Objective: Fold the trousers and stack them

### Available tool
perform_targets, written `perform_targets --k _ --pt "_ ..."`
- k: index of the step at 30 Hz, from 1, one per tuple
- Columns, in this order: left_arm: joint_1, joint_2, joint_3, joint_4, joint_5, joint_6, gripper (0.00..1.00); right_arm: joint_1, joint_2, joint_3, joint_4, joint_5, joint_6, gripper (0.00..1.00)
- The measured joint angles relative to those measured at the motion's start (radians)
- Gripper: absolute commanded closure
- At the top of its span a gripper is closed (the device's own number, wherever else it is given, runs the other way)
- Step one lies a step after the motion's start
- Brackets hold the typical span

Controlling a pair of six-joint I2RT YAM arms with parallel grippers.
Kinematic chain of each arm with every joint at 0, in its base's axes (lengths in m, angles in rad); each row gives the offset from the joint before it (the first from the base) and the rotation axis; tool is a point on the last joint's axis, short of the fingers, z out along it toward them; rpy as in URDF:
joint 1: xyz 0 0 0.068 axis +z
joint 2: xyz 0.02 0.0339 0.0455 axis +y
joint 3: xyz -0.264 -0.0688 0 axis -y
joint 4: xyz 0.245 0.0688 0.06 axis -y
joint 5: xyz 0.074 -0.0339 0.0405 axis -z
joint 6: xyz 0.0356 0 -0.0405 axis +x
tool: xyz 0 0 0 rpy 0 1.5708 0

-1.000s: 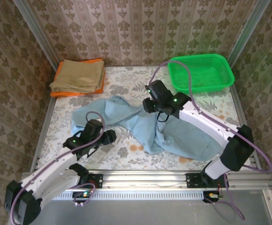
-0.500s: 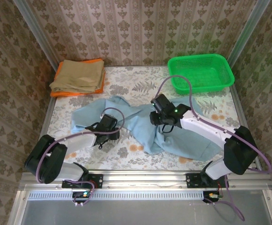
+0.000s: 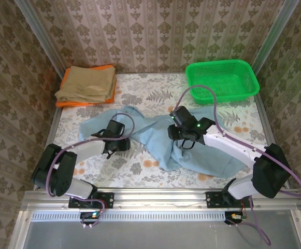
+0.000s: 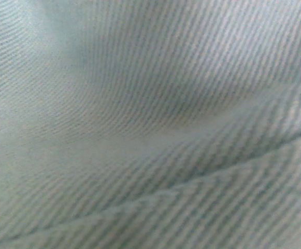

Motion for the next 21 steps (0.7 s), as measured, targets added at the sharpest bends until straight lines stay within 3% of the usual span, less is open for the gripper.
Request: perform_targets --k 2,8,13,19,21 --pt "0.005 -0.018 -0.002 0.005 0.019 0.014 0.48 0.000 0.000 0.000 0.000 0.000 0.000 0.69" --pt "0.012 -0.026 -0.016 0.317 -0.041 0.068 0.46 -0.005 -0.036 -0.007 0.000 0.000 0.000 0.69" --pt "0.012 0.031 -0.010 0.420 -0.062 0.074 0.46 -0.007 -0.038 -0.007 0.000 0.000 0.000 0.69" --pt "0.011 0.106 -0.005 0.436 -0.081 0.077 0.61 -0.009 -0.050 -0.010 -0.001 0.000 0.000 0.69" --pt "0.009 0.102 -0.008 0.437 -0.092 0.072 0.60 -0.009 -0.061 -0.013 -0.001 0.000 0.000 0.69"
